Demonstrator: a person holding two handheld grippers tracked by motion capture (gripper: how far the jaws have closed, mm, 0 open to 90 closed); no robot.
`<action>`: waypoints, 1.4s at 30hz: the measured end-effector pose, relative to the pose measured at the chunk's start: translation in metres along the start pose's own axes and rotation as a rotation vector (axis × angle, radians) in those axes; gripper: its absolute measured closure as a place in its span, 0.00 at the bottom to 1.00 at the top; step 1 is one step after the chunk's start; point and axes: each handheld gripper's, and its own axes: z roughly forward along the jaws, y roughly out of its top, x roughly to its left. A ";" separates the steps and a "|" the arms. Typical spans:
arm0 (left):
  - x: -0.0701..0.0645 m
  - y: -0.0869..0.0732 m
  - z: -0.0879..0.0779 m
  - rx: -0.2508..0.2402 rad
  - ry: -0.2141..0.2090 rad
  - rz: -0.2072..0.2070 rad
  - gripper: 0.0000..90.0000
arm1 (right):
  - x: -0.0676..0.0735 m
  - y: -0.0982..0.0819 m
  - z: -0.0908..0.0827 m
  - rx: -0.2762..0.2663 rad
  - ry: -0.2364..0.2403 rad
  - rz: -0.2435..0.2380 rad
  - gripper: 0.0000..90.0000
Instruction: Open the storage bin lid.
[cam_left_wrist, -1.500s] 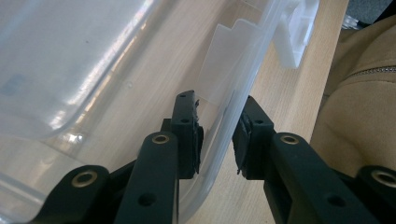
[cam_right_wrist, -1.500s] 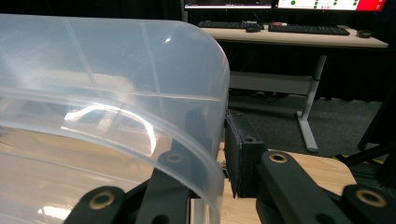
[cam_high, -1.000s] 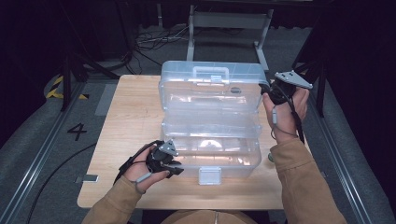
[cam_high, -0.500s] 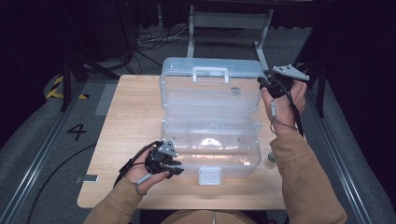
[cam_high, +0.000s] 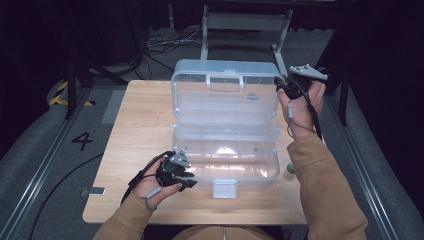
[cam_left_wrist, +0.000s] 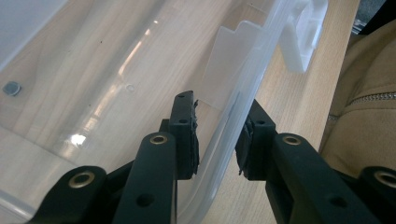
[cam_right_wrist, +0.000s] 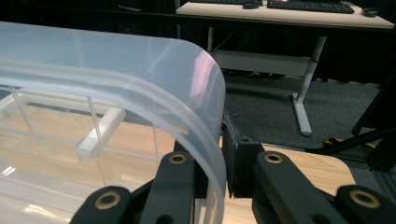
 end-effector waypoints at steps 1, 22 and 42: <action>0.000 0.000 0.000 0.000 0.000 -0.001 0.79 | 0.000 0.000 0.001 -0.001 0.001 0.001 0.92; 0.000 0.001 0.000 0.011 0.000 -0.021 0.79 | -0.004 -0.004 0.024 -0.030 -0.014 0.016 0.93; 0.000 0.001 0.000 0.011 -0.001 -0.041 0.78 | -0.018 -0.006 0.052 -0.009 0.053 0.023 0.91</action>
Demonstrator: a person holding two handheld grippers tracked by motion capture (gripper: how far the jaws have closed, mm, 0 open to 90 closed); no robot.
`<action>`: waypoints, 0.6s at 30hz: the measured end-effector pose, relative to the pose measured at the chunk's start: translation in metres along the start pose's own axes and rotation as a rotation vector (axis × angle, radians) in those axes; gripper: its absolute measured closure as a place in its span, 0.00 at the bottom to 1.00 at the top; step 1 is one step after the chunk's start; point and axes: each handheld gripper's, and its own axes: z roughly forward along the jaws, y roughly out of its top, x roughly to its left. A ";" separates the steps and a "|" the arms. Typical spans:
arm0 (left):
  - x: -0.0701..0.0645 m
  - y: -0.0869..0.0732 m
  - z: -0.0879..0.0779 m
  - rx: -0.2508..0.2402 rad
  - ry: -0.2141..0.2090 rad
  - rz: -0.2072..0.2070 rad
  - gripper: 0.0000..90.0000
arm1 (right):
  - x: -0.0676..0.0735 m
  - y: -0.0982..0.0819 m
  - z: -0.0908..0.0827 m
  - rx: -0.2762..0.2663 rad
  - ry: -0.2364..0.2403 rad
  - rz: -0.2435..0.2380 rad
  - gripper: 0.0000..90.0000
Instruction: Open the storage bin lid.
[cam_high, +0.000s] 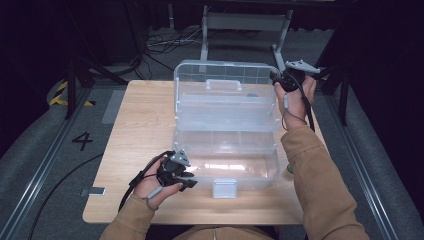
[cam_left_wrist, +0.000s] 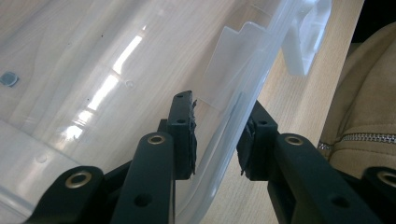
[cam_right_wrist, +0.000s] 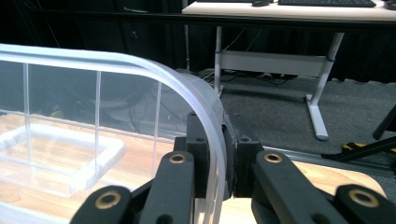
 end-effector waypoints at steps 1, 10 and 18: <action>0.000 0.000 0.000 0.000 0.000 -0.001 0.78 | 0.000 0.000 0.001 -0.001 0.002 -0.001 0.91; 0.000 0.000 0.000 0.001 -0.003 -0.005 0.78 | -0.001 -0.002 0.010 0.007 -0.008 -0.011 0.92; 0.001 0.001 0.000 0.006 -0.007 -0.007 0.78 | -0.003 -0.005 0.017 -0.003 0.000 -0.025 0.92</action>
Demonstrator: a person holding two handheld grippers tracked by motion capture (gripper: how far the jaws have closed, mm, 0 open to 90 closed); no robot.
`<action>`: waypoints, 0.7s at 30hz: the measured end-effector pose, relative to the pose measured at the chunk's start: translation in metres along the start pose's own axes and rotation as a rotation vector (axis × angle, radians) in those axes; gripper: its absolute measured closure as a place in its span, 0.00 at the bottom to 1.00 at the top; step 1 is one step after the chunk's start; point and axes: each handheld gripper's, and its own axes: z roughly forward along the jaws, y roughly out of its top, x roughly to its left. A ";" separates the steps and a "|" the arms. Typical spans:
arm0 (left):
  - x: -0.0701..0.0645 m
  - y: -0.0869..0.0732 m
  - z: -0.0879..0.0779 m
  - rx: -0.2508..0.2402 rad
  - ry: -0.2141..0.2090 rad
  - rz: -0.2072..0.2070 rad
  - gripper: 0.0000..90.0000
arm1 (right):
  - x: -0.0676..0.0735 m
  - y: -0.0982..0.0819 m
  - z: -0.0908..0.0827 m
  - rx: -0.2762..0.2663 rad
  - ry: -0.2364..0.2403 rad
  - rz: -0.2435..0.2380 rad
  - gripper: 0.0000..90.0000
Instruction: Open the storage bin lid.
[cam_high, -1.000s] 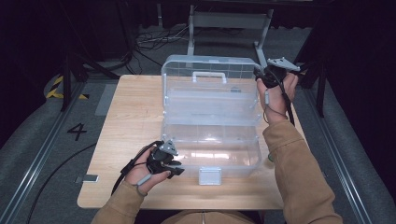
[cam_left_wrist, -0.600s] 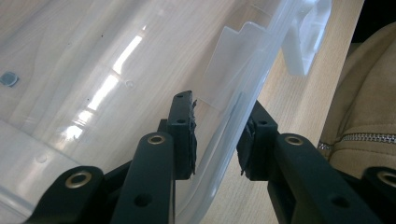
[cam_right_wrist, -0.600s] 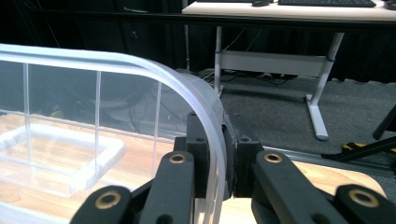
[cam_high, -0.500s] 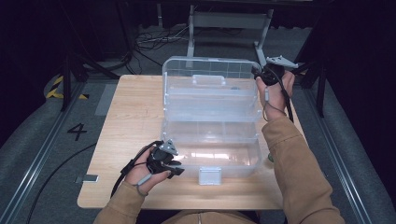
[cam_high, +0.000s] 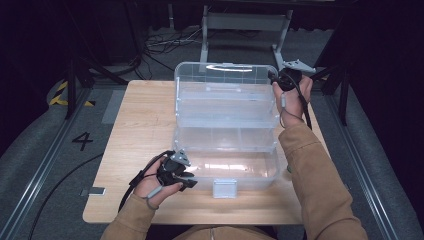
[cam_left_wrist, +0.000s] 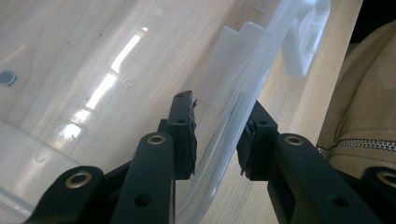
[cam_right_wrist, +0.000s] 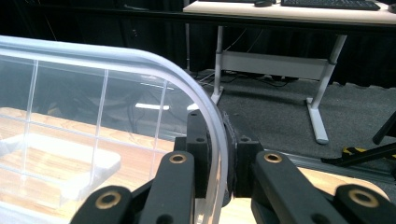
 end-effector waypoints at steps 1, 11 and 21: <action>0.000 0.000 0.000 -0.002 -0.001 0.000 0.78 | 0.000 0.000 0.001 0.000 0.001 -0.002 0.92; 0.001 0.000 0.000 -0.012 -0.012 -0.010 0.78 | -0.004 -0.003 0.009 0.009 0.013 -0.001 0.92; 0.001 0.000 0.000 -0.007 -0.012 -0.011 0.78 | -0.009 -0.008 0.019 0.032 0.029 0.005 0.92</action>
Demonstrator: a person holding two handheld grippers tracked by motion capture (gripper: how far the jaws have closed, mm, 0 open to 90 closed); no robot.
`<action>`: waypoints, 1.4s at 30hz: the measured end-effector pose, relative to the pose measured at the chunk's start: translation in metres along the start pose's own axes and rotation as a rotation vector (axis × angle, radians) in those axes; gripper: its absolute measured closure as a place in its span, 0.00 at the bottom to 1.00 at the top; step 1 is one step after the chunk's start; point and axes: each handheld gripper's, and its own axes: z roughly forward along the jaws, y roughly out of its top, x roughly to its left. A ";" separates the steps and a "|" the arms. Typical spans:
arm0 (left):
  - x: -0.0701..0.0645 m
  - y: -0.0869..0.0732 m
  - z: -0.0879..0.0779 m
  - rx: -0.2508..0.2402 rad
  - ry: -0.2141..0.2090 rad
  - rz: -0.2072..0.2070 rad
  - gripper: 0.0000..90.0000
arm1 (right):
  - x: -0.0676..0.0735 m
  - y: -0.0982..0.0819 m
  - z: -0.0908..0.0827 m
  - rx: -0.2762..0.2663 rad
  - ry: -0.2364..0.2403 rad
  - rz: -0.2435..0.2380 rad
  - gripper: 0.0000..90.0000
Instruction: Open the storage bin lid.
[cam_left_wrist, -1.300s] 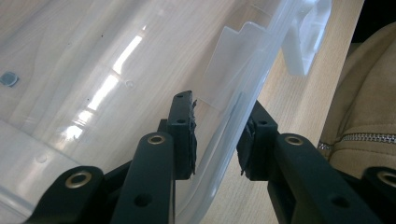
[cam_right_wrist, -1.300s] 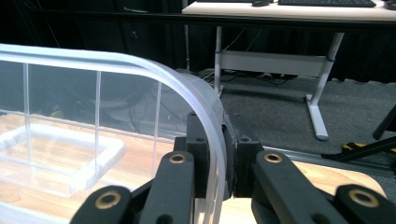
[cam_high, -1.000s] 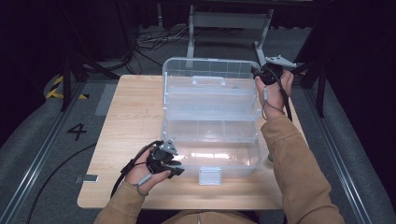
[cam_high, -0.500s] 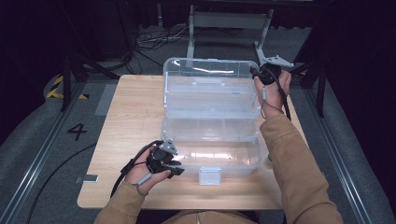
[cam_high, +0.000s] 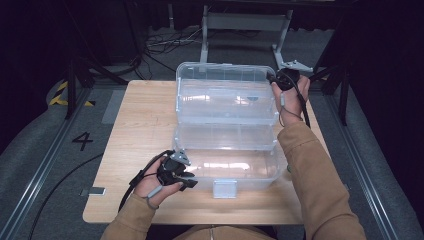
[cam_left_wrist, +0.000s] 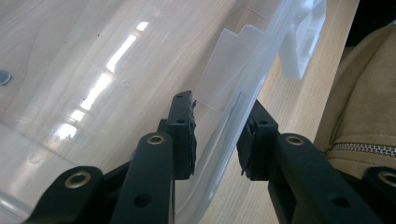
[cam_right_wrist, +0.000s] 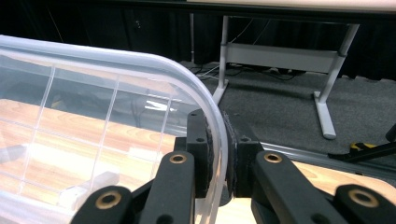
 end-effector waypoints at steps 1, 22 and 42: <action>0.000 0.000 0.000 0.000 0.000 0.000 0.78 | 0.000 0.000 0.001 0.002 0.001 0.000 0.92; 0.000 0.000 0.000 0.001 0.000 0.002 0.78 | -0.013 -0.010 0.017 0.032 0.071 0.023 0.91; 0.000 0.000 0.000 0.002 0.001 0.003 0.78 | -0.022 -0.024 0.034 0.078 0.109 0.035 0.92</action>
